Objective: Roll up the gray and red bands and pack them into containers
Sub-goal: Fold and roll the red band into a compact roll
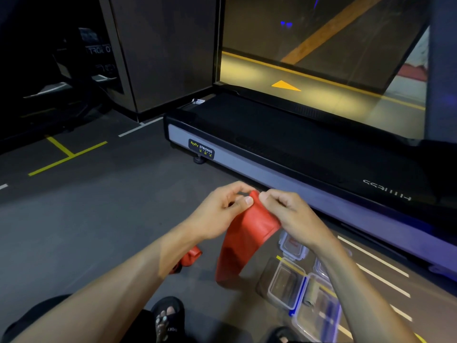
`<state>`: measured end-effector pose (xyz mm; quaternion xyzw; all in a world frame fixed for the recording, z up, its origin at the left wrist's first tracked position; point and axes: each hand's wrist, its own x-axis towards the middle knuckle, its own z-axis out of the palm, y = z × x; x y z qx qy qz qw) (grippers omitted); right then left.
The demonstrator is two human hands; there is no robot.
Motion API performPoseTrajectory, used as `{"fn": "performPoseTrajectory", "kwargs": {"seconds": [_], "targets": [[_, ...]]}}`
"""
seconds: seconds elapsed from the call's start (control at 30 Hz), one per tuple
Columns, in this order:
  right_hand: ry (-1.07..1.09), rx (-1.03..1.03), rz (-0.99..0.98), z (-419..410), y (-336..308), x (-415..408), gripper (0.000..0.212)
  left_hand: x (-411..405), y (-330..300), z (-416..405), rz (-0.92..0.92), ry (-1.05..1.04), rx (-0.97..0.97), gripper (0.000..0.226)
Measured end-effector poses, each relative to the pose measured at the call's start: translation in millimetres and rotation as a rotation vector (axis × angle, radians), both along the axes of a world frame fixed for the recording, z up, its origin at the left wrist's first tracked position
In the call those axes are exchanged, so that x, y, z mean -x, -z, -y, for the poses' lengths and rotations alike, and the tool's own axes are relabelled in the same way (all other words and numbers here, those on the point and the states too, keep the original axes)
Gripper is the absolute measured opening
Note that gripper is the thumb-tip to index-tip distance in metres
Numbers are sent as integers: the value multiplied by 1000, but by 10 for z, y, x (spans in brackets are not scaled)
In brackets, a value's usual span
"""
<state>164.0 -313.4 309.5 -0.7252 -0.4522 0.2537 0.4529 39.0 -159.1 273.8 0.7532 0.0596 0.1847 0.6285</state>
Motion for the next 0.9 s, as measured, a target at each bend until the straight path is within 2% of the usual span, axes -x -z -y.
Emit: {"fn": "performPoseTrajectory", "kwargs": {"seconds": [0.1, 0.2, 0.3, 0.4, 0.6, 0.73, 0.8, 0.9], "targets": [[12, -36, 111, 5, 36, 12, 18, -3, 41, -24, -24, -62, -24, 38], [40, -73, 170, -10, 24, 21, 12, -18, 48, -17, -8, -88, 54, 39], [75, -105, 191, -10, 9, 24, 18, -25, 42, 2, -16, -56, 99, 29], [89, -101, 200, 2, 13, 3, 23, 5, 46, 22, -46, -19, 47, 37], [119, -67, 106, -1, -25, 17, 25, 25, 48, 3, -54, -112, -241, 26], [128, -58, 119, -20, -62, 52, 30, 2, 48, 2, -20, -136, -167, 24], [122, -58, 108, -23, -68, 59, 31, 3, 46, 7, -6, -132, -116, 31], [63, -51, 34, -27, -52, 55, 37, 8, 37, 18, 45, -111, -152, 40]]}}
